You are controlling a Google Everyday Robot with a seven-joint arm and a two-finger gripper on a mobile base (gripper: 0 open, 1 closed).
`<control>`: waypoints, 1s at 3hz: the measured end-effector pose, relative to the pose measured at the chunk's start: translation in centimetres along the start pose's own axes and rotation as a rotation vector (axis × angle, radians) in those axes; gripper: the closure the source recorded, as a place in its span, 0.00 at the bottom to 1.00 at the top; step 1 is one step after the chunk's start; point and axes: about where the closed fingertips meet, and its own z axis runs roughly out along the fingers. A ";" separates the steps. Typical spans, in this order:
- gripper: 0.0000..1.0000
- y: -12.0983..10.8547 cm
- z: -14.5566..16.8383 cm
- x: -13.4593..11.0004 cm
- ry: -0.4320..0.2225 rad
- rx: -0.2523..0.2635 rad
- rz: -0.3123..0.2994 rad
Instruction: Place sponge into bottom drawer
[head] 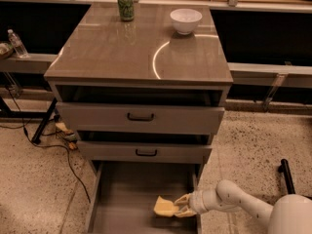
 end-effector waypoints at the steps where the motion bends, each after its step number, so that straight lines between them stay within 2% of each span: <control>1: 0.28 0.2 1.2 0.7 0.002 -0.002 0.009; 2: 0.00 0.4 1.4 0.9 0.011 0.003 0.015; 3: 0.00 0.6 0.3 0.9 0.028 0.009 0.025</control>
Offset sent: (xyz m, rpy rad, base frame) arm -0.0001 0.0029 -0.0188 -0.0150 0.0057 -0.0196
